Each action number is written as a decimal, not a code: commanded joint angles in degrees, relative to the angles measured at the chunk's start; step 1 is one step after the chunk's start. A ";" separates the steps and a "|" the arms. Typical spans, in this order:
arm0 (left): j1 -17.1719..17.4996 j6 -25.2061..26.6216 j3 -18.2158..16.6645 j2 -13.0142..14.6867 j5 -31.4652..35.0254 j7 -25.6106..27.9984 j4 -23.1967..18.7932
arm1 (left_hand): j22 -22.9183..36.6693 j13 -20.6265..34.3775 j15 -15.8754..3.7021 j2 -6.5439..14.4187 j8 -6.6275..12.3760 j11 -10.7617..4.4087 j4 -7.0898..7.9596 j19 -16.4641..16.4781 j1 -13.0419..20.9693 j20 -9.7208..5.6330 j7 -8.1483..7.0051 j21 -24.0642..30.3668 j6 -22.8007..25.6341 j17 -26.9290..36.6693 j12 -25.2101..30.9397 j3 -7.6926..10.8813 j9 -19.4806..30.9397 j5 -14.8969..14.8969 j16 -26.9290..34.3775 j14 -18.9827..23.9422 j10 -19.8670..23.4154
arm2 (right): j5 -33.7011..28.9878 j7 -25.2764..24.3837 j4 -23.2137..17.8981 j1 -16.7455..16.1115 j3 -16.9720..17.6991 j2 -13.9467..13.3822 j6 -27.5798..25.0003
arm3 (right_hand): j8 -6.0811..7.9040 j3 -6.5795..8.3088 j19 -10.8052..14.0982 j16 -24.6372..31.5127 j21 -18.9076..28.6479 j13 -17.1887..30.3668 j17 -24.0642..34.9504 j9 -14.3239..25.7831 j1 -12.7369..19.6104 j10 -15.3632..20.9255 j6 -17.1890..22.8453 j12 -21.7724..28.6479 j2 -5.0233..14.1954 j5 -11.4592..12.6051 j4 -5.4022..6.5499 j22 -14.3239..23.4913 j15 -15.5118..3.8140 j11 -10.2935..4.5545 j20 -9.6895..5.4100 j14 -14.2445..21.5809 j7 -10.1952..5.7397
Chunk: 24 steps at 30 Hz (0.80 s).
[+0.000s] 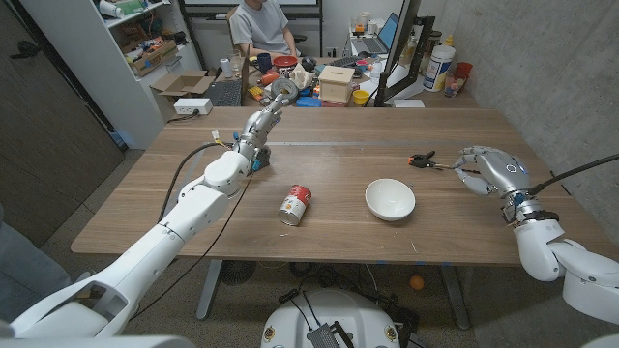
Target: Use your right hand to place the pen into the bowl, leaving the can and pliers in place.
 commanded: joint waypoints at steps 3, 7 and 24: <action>0.67 -0.67 -0.58 0.69 -0.62 -0.73 -0.35 | 0.21 0.19 -6.97 0.11 0.26 0.01 -0.03 0.63 0.49 -2.58 0.04 0.33 0.54 0.14 0.36 0.30 0.29 0.17 0.23 0.61 0.49 | -4.85 0.12 -2.77 -0.12 1.60 3.61 3.73 | 3.56 0.53 0.03 0.02 0.12 0.08 0.17 8.23 0.49 0.16 3.73 -0.20 -0.17 -0.21 0.10 0.25 -2.87 -0.01 0.15 -0.09 -0.05; 0.94 -0.68 -0.73 0.82 -0.78 -0.69 -0.61 | 0.21 0.19 -6.97 0.11 0.26 0.01 -0.03 0.63 0.49 -2.58 0.04 0.33 0.54 0.14 0.36 0.30 0.29 0.17 0.23 0.61 0.49 | -6.12 -0.50 -1.88 1.82 0.31 4.49 6.96 | 3.63 0.60 -0.01 0.01 0.11 0.08 0.18 8.36 0.47 0.17 3.59 -0.24 -0.19 -0.29 0.14 0.26 -2.91 0.03 0.17 -0.13 -0.06; 2.55 -0.55 -1.09 1.02 -0.74 0.79 -2.20 | 0.21 0.19 -6.97 0.11 0.26 0.01 -0.03 0.63 0.49 -2.58 0.04 0.33 0.54 0.14 0.36 0.30 0.29 0.17 0.23 0.61 0.49 | -7.98 -2.61 5.15 10.27 -4.34 5.89 23.52 | 4.15 0.80 -0.21 -0.05 0.07 0.11 0.27 9.04 -0.02 0.24 3.24 -0.40 -0.16 -0.62 0.61 0.29 -3.53 -0.55 0.22 -0.59 -0.71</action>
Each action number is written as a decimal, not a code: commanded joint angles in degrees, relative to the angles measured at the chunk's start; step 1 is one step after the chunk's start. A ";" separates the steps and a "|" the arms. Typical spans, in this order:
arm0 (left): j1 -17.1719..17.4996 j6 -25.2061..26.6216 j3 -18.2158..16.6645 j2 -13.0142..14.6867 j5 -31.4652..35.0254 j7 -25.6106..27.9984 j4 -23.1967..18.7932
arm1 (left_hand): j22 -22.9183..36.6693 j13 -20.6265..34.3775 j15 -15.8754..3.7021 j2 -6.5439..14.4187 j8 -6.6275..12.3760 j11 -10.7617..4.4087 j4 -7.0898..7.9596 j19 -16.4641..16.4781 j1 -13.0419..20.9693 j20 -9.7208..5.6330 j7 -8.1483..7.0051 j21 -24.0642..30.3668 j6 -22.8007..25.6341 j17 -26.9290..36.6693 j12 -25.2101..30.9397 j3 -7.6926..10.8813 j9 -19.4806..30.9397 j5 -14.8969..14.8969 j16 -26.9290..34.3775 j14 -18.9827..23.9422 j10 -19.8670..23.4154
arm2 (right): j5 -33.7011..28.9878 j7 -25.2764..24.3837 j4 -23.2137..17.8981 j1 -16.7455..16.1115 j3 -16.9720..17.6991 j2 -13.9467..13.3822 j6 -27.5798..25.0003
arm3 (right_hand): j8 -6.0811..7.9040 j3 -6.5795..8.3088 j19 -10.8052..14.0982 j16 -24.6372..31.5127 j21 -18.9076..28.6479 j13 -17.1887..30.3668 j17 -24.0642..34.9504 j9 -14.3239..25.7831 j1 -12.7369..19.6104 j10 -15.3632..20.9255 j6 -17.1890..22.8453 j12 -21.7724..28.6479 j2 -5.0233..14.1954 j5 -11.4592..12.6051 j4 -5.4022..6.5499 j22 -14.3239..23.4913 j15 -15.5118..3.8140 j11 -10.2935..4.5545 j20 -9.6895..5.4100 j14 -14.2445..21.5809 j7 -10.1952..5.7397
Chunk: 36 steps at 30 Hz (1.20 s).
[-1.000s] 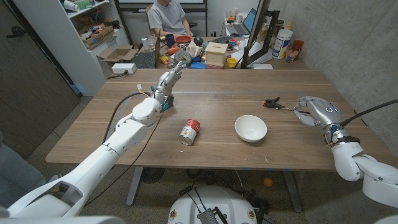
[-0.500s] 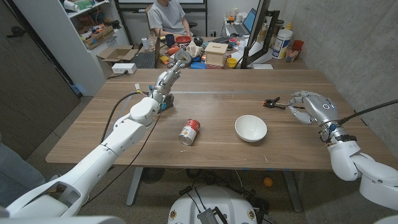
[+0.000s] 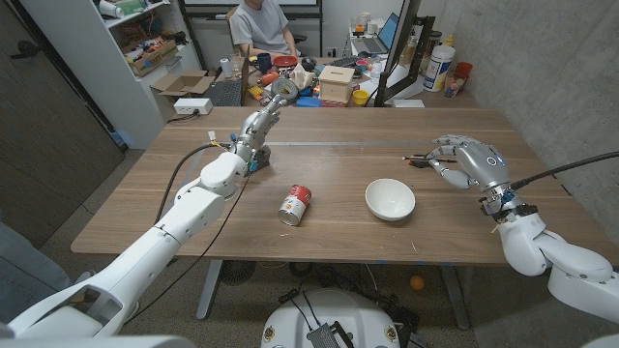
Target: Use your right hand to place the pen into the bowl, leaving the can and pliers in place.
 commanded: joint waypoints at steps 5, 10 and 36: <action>1.27 0.00 -0.35 0.11 -0.02 1.27 -1.16 | 0.21 0.19 -6.97 0.11 0.26 0.01 -0.03 0.63 0.49 -2.58 0.04 0.33 0.54 0.14 0.36 0.30 0.29 0.17 0.23 0.61 0.49 | -5.18 -1.84 4.17 5.75 -3.85 1.24 8.98 | 4.24 0.46 -0.28 -0.05 0.06 0.12 0.28 9.06 -0.11 0.29 3.30 -0.20 -0.11 -0.33 0.22 0.30 -3.57 -0.64 0.26 -0.25 -0.74; 1.04 0.19 -0.16 0.13 0.20 1.23 -1.28 | 0.21 0.19 -6.97 0.11 0.26 0.01 -0.03 0.63 0.49 -2.58 0.04 0.33 0.54 0.14 0.36 0.30 0.29 0.17 0.23 0.61 0.49 | -7.45 -2.33 4.66 6.92 -5.44 1.31 9.44 | 4.30 0.54 -0.36 -0.02 0.04 0.13 0.28 9.03 -0.13 0.33 3.34 -0.23 -0.16 -0.37 0.22 0.30 -3.62 -0.73 0.27 -0.23 -0.74; 1.88 1.50 -0.43 1.23 0.04 1.35 -3.15 | 0.21 0.19 -6.97 0.11 0.26 0.01 -0.03 0.63 0.49 -2.58 0.04 0.33 0.54 0.14 0.36 0.30 0.29 0.17 0.23 0.61 0.49 | -17.03 -2.84 8.23 14.30 -15.43 1.79 7.64 | 4.31 0.97 -0.62 0.11 0.02 0.15 0.30 8.56 -0.09 0.09 3.34 -0.50 -0.26 -0.49 0.21 0.33 -3.52 -0.79 0.19 -0.04 -0.88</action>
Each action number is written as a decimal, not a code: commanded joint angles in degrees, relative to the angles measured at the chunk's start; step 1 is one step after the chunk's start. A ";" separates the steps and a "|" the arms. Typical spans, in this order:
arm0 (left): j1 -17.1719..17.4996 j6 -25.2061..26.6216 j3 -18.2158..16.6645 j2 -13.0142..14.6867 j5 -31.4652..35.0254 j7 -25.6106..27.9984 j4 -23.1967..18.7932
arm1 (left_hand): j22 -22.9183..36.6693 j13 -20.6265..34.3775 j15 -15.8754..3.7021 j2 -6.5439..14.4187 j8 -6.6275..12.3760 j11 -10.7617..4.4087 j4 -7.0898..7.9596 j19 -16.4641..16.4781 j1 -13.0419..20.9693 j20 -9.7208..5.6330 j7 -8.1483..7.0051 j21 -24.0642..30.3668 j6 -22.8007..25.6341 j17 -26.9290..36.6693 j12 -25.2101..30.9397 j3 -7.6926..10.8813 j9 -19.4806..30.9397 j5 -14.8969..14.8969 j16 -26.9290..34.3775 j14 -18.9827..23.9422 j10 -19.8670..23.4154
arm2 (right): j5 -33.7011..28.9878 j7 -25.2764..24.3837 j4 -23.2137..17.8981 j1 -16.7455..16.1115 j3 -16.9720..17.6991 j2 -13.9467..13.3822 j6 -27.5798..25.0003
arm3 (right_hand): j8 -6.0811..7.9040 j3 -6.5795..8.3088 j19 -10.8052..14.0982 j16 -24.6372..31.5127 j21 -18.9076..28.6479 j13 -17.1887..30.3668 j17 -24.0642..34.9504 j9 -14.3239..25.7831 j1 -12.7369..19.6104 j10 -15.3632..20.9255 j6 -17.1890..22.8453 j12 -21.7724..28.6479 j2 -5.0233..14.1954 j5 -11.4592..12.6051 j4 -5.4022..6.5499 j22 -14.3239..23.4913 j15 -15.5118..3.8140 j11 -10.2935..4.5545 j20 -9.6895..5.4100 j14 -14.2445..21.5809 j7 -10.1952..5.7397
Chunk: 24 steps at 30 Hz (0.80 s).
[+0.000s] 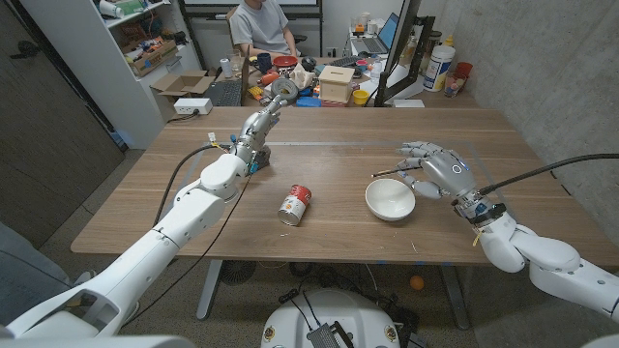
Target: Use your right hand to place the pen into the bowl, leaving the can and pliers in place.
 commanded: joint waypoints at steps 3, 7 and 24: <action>0.96 0.84 -0.49 0.74 -0.24 0.51 -1.40 | 0.21 0.19 -6.98 0.11 0.26 0.01 -0.03 0.63 0.49 -2.58 0.04 0.33 0.54 0.14 0.36 0.30 0.29 0.17 0.23 0.61 0.49 | -4.29 -0.09 3.48 4.24 -5.54 0.21 -1.70 | 4.31 0.56 -0.33 0.14 0.03 0.16 0.31 8.48 0.37 0.02 3.35 -0.06 0.20 0.05 0.22 0.34 -3.63 -0.31 -0.16 0.27 -1.00; 0.82 0.80 -0.31 0.66 -0.10 0.42 -1.53 | 0.21 0.19 -6.98 0.11 0.26 0.01 -0.03 0.63 0.49 -2.58 0.04 0.33 0.54 0.14 0.36 0.30 0.29 0.17 0.23 0.61 0.49 | -5.84 -0.44 4.94 5.22 -6.91 0.02 -3.17 | 4.27 0.65 -0.35 0.22 0.04 0.17 0.33 8.32 0.35 0.04 3.32 -0.09 0.21 0.04 0.24 0.35 -3.73 -0.49 -0.33 0.48 -1.07; 0.04 1.61 0.47 0.23 0.33 0.45 -1.44 | 0.21 0.19 -6.98 0.11 0.26 0.01 -0.03 0.63 0.49 -2.58 0.04 0.33 0.54 0.14 0.36 0.30 0.29 0.17 0.23 0.61 0.49 | -4.59 -1.14 6.00 3.70 -8.64 -3.11 -7.98 | 4.10 1.17 -0.77 0.09 -0.01 0.18 0.38 7.59 0.66 0.26 3.22 -0.13 0.39 0.10 0.17 0.42 -3.97 -0.95 -1.21 0.22 -0.79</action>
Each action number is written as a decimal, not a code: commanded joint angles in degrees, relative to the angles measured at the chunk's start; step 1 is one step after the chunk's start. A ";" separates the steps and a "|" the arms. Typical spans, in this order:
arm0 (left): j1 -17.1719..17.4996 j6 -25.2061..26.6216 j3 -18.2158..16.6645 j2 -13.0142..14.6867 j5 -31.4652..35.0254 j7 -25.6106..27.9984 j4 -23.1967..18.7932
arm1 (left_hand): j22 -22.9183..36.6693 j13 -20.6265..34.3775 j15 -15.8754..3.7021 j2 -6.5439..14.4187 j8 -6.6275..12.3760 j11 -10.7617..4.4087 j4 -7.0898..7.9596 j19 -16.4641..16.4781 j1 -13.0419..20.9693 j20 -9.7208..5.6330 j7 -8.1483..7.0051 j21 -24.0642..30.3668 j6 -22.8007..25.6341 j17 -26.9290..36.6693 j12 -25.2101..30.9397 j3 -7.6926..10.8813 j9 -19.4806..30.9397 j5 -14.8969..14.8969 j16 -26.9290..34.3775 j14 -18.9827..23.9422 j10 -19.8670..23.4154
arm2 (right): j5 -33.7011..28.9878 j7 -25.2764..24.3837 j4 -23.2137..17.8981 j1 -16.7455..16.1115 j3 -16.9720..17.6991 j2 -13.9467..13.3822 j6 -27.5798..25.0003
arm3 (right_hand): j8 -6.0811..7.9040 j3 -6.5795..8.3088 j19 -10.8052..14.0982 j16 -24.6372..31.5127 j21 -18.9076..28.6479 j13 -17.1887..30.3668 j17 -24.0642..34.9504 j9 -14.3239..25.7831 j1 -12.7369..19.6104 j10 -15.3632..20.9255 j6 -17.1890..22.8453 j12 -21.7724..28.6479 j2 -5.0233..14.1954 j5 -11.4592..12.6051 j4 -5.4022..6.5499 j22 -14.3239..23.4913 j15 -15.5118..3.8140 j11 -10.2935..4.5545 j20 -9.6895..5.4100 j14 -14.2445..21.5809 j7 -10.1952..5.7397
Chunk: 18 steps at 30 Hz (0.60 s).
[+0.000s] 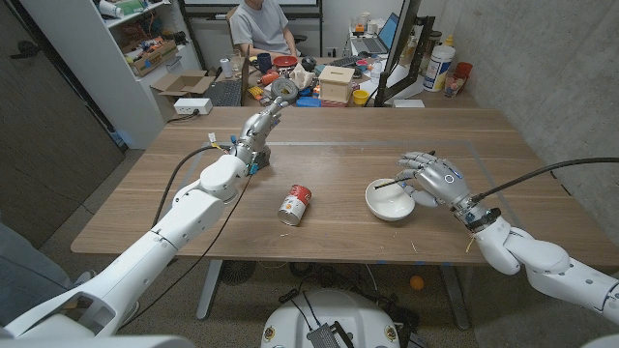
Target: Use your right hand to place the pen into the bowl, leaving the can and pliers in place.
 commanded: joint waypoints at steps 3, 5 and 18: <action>-0.70 0.78 0.60 -0.45 0.28 0.01 0.16 | 0.21 0.19 -6.98 0.11 0.27 0.01 -0.03 0.63 0.49 -2.58 0.04 0.33 0.54 0.14 0.36 0.30 0.29 0.17 0.23 0.61 0.49 | -0.44 -0.35 0.84 -0.44 -2.25 -2.24 -2.93 | 4.08 0.59 -0.17 -0.05 -0.08 0.19 0.10 7.44 0.92 0.15 3.22 -0.20 0.52 0.18 -0.13 0.14 -3.71 -0.34 -0.31 -0.58 -0.91; -0.83 0.78 0.71 -0.54 0.29 -0.07 0.29 | 0.21 0.19 -6.98 0.11 0.27 0.01 -0.03 0.63 0.49 -2.58 0.04 0.33 0.54 0.14 0.36 0.30 0.29 0.17 0.23 0.61 0.49 | -0.84 -0.28 0.83 -0.24 -2.66 -2.52 -2.92 | 4.04 0.72 -0.74 -0.29 -0.25 0.20 0.12 7.24 1.05 0.07 3.19 -0.26 0.52 0.19 -0.17 0.16 -3.41 -0.38 -0.22 -1.34 -0.98; -0.79 0.53 0.65 -0.72 0.17 -0.04 0.50 | 0.21 0.19 -6.98 0.11 0.27 0.01 -0.03 0.63 0.49 -2.58 0.04 0.33 0.54 0.14 0.36 0.30 0.29 0.17 0.23 0.61 0.49 | -1.38 0.18 -0.16 0.17 -3.97 -2.54 -4.30 | 4.10 1.16 -3.78 -0.43 -0.87 0.49 0.41 6.05 1.37 -0.66 3.69 -0.47 0.37 0.25 -0.17 0.27 -2.38 -1.63 -0.40 -3.68 -2.74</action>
